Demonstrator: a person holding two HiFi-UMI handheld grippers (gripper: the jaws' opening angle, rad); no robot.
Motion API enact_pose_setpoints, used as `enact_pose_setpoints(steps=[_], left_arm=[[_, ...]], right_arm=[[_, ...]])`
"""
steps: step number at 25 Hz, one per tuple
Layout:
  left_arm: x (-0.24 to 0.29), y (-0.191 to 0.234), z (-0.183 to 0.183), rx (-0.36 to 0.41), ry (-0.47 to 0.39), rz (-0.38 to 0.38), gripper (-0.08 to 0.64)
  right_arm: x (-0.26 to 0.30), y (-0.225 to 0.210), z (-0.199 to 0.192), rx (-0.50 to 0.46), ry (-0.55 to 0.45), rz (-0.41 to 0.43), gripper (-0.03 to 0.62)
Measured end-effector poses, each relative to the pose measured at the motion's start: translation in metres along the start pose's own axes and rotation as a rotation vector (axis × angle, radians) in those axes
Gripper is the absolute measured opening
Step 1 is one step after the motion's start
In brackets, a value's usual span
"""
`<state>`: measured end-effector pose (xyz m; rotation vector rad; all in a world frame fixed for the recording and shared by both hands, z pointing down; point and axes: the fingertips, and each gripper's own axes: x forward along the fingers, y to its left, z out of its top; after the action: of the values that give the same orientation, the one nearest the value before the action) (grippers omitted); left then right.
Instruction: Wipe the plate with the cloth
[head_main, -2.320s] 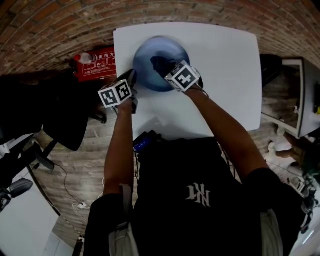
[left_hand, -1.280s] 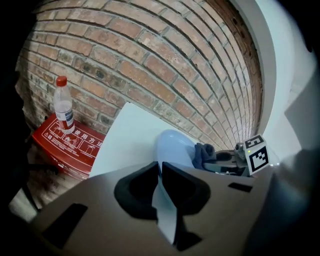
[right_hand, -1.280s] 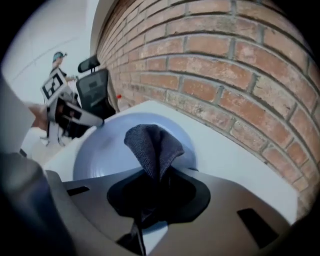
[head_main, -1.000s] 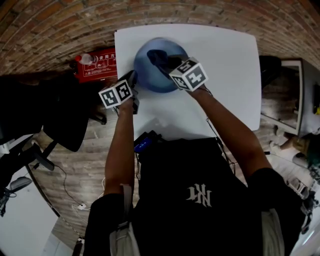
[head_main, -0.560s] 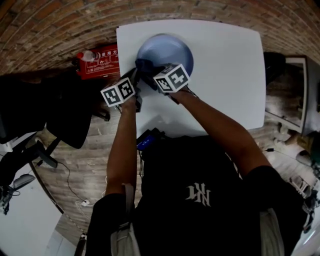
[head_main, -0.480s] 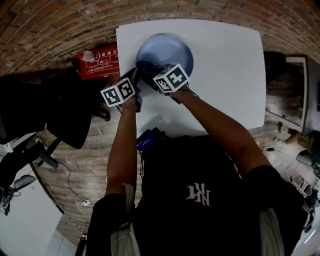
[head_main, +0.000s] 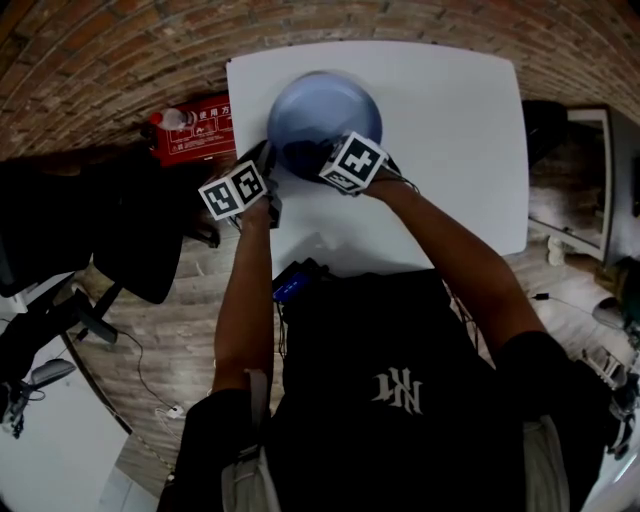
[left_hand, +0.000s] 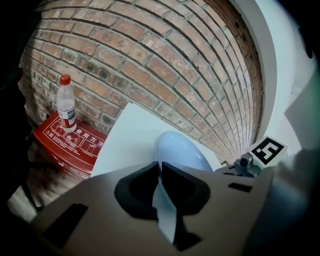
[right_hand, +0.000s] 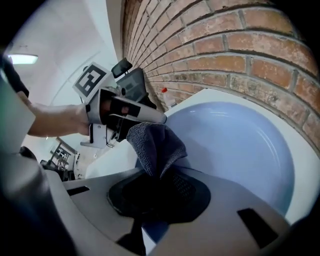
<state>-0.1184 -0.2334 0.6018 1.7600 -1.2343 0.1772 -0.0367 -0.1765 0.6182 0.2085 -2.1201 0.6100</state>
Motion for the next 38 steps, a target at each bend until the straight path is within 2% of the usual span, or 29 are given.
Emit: enact_pose_setpoints(steps=[4, 9, 16, 19, 28, 33, 38], left_arm=[[0.001, 0.000, -0.001, 0.006, 0.004, -0.002, 0.025], [0.000, 0.000, -0.001, 0.008, 0.010, 0.001, 0.025], [0.000, 0.000, 0.000, 0.015, 0.010, 0.009, 0.025], [0.001, 0.000, -0.001, 0.020, 0.013, 0.011, 0.025], [0.001, 0.001, -0.001, 0.030, 0.011, 0.021, 0.026], [0.001, -0.001, -0.001, 0.031, 0.015, 0.024, 0.026], [0.001, 0.001, -0.002, 0.033, 0.014, 0.035, 0.028]], right_arm=[[-0.010, 0.002, -0.020, -0.114, 0.061, 0.005, 0.091], [-0.027, -0.018, -0.038, -0.170, 0.148, -0.071, 0.091], [-0.050, -0.053, -0.057, -0.146, 0.247, -0.169, 0.091], [-0.063, -0.074, -0.061, -0.137, 0.272, -0.236, 0.091], [-0.076, -0.117, -0.034, -0.164, 0.280, -0.428, 0.091], [-0.083, -0.131, -0.021, -0.166, 0.243, -0.522, 0.091], [-0.081, -0.129, -0.021, -0.178, 0.171, -0.542, 0.089]])
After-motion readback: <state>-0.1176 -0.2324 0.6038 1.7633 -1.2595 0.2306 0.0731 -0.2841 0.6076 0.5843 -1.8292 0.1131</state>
